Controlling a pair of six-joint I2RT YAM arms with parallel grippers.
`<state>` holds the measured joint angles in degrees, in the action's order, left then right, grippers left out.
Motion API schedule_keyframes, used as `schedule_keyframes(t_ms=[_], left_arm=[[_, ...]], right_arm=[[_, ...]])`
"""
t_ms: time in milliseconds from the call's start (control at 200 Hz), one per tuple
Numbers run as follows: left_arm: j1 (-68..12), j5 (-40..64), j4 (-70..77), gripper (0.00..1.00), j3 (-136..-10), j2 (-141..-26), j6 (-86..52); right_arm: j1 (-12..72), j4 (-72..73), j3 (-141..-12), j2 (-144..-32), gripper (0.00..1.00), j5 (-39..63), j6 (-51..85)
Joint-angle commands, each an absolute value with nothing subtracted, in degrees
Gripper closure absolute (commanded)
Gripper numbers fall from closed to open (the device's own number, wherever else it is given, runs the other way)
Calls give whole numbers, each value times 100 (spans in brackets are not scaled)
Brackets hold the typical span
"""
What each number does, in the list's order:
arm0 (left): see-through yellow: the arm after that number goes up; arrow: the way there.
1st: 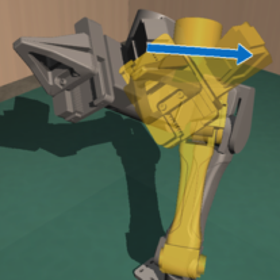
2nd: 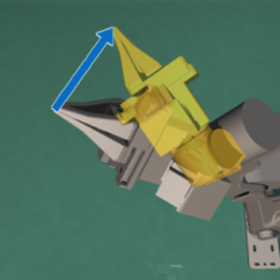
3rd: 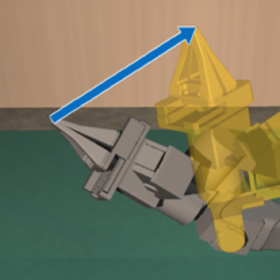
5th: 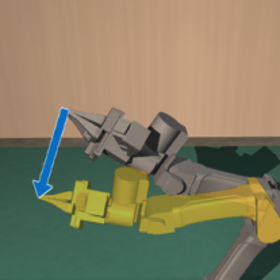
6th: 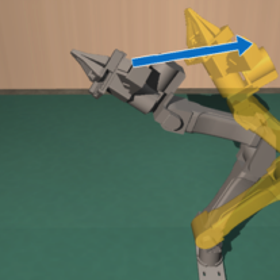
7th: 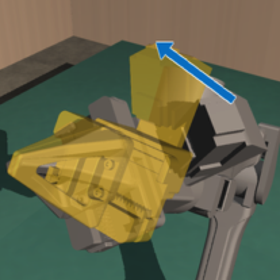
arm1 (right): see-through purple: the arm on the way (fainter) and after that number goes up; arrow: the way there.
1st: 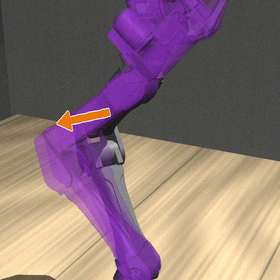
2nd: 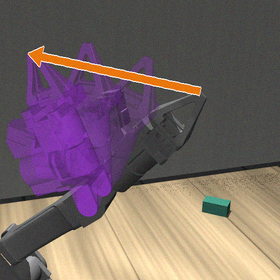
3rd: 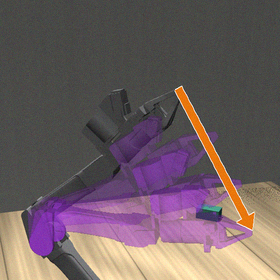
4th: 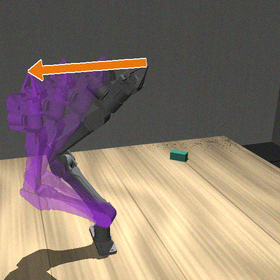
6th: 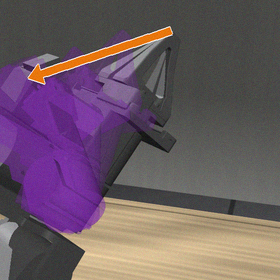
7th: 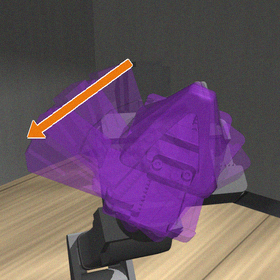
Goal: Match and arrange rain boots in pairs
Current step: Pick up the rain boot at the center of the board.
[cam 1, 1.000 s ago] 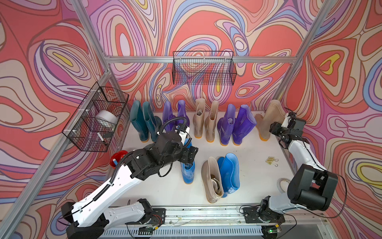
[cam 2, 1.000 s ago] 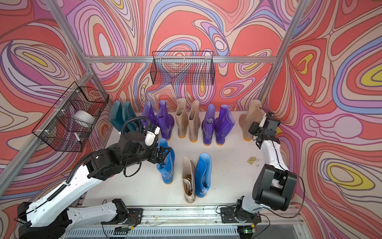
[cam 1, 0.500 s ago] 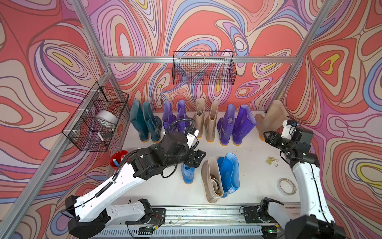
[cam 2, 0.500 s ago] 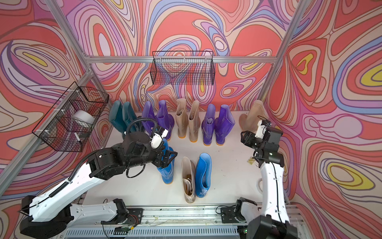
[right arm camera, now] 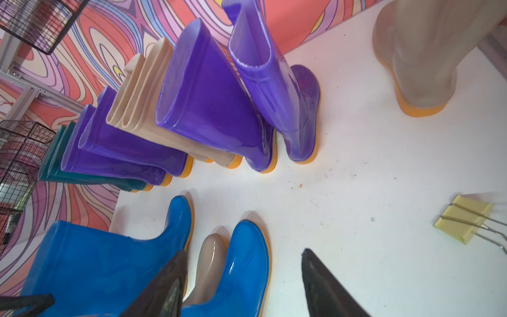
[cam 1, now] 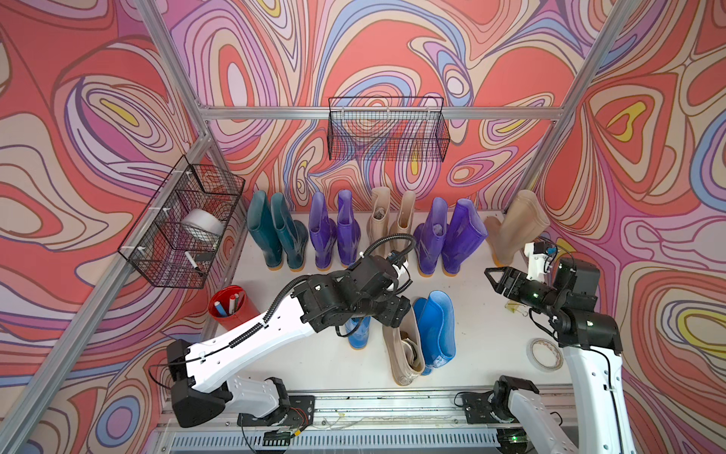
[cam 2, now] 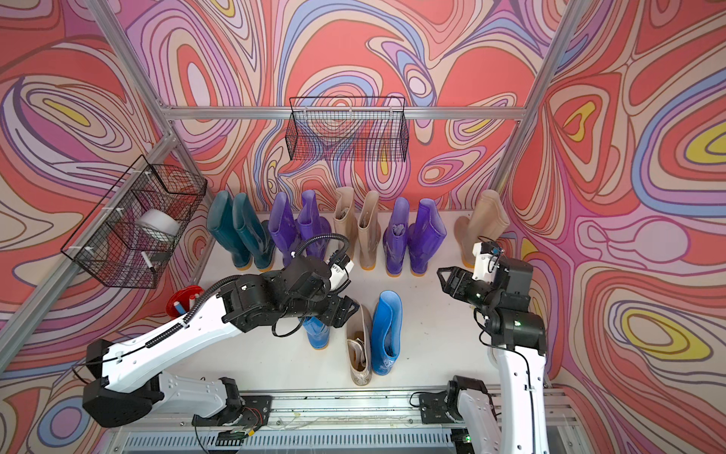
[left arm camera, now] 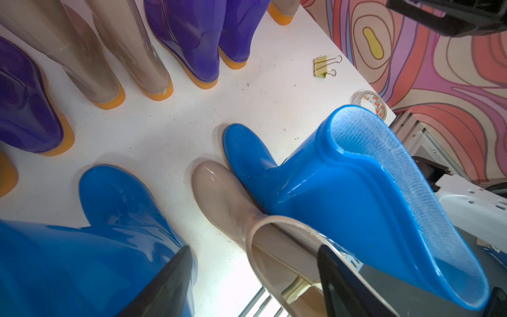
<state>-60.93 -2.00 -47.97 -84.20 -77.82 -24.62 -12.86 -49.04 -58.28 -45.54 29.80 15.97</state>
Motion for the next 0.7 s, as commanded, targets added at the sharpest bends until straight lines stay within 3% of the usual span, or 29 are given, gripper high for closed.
schedule_keyframes(t_ms=[0, 70, 215, 335, 531, 696], left_arm=[[-6100, -400, -5175, 30, -8634, -7881, -2383], [-6100, -379, -5203, 35, -8678, -7962, -2323], [-6100, -334, -5419, 57, -8904, -8258, -2211], [-6100, -214, -5406, 58, -8997, -8502, -2104], [-6091, -267, -5421, 100, -9199, -8683, -1979], [-6080, -543, -5576, 100, -9573, -8606, -1824]], right_arm=[[-1257, -5074, -5895, -4518, 33, 3101, 1552], [-1257, -5010, -5818, -4509, 33, 3116, 1573], [-1257, -4880, -5715, -4509, 33, 3237, 1617], [-1257, -4918, -5755, -4532, 32, 3396, 1541], [-1255, -5045, -5924, -4491, 30, 3495, 1364], [-1257, -4972, -5989, -4450, 29, 3785, 1310]])
